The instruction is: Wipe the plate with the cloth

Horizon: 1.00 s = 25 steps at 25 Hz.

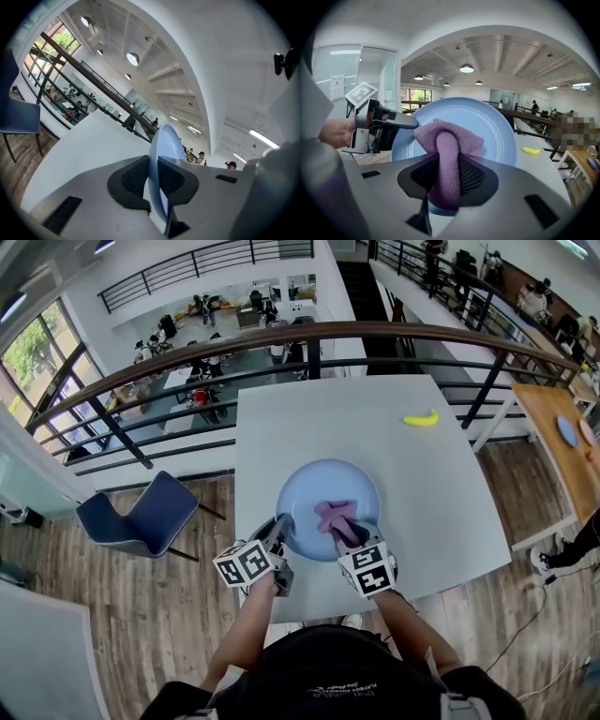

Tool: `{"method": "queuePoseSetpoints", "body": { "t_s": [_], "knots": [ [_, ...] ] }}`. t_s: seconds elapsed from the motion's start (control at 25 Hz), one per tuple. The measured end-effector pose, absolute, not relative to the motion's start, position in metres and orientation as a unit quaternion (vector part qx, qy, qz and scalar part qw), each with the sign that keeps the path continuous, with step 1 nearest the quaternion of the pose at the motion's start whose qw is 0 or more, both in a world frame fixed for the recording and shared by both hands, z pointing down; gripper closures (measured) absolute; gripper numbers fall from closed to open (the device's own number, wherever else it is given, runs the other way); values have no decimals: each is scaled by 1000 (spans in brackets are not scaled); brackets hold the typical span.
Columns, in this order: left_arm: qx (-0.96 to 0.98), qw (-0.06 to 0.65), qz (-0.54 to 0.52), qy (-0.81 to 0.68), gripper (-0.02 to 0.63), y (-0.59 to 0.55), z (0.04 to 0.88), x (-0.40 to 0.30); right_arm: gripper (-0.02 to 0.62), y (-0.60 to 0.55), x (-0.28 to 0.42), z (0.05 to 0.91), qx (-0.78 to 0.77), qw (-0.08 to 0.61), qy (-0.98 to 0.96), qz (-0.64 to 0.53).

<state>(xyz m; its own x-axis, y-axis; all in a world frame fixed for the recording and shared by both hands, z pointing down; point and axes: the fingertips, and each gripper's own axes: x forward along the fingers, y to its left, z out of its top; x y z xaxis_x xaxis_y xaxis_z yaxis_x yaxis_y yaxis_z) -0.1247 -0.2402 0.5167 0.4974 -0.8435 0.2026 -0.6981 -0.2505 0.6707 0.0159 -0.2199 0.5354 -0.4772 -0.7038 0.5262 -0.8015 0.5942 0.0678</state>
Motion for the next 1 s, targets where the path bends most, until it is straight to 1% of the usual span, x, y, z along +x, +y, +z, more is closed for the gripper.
{"method": "queuePoseSetpoints", "body": {
  "t_s": [0.4,0.88,1.0],
  "knots": [
    [785,370,-107,-486,558,-239,520,-123,479,-243,56,528,495,236,-830,105],
    [785,372,-104,-484,557,-235,524,-123,477,-237,61,532,500,233,-827,111],
    [782,373,-100,-489,558,-236,527,-123,479,-237,59,526,498,221,-832,101]
  ]
}}
